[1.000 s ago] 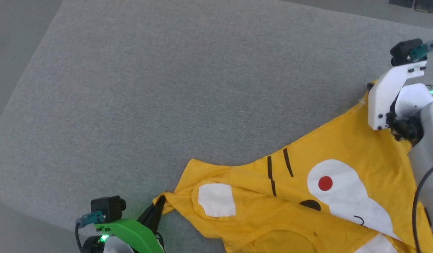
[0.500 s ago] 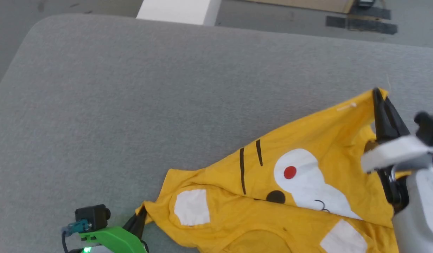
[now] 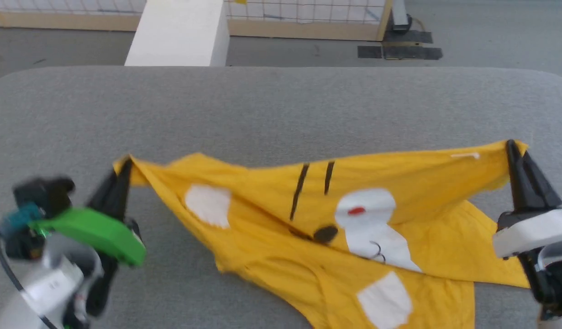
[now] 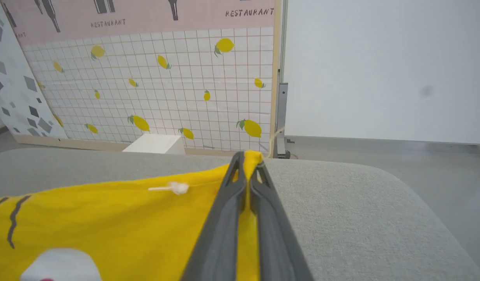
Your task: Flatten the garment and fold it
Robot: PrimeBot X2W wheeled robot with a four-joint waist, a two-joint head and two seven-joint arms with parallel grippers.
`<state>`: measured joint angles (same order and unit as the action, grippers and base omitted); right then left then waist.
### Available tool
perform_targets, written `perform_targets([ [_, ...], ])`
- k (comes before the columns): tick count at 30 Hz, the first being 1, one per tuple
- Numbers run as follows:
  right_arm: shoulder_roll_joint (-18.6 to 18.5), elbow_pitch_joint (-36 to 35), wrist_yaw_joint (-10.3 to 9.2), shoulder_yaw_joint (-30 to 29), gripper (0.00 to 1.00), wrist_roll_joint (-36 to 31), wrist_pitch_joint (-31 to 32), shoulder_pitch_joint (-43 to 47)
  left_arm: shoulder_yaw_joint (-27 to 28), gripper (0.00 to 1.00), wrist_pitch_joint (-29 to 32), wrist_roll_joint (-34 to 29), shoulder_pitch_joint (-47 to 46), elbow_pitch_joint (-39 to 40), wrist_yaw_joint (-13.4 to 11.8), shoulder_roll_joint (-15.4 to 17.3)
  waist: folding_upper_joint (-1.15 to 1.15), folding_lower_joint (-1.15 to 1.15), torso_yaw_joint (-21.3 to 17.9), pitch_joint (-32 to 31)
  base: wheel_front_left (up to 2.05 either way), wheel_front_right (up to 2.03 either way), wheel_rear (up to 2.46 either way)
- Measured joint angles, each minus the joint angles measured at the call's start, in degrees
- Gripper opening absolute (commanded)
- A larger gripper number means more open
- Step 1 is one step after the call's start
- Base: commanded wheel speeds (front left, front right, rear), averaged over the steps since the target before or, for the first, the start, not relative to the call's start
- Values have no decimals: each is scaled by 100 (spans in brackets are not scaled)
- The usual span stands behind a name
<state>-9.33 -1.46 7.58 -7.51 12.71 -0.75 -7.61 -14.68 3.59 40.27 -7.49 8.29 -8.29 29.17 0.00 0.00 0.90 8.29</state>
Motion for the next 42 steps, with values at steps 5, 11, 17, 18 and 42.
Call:
perform_targets([
  [5, -847, -543, 0, 387, 0, 86, 762, -475, 144, 0, 476, 75, -1194, 234, 75, 167, 0, 0, -175, 63, 0, 0, 0],
  [11, -1809, -828, 0, 1070, 0, 236, 1578, -1691, 275, 0, 906, 400, -2837, 68, 125, 49, 0, 0, -247, 402, 0, 0, 0],
  [17, -2377, -755, 0, 1862, 0, 407, 2208, -3433, 444, 0, 909, 314, -4651, -616, 32, -119, 0, 0, -298, 952, 0, 0, 0],
  [18, -2418, -692, 0, 1956, 0, 423, 2287, -3692, 459, 0, 884, 274, -4889, -728, 30, -122, 0, 0, -306, 1039, 0, 0, 0],
  [42, -1652, 1669, 0, 2136, 0, -992, 1307, -7437, 747, 0, -1579, -463, -8679, -2949, 594, -411, 0, 2, -330, 3073, 0, 0, 0],
])
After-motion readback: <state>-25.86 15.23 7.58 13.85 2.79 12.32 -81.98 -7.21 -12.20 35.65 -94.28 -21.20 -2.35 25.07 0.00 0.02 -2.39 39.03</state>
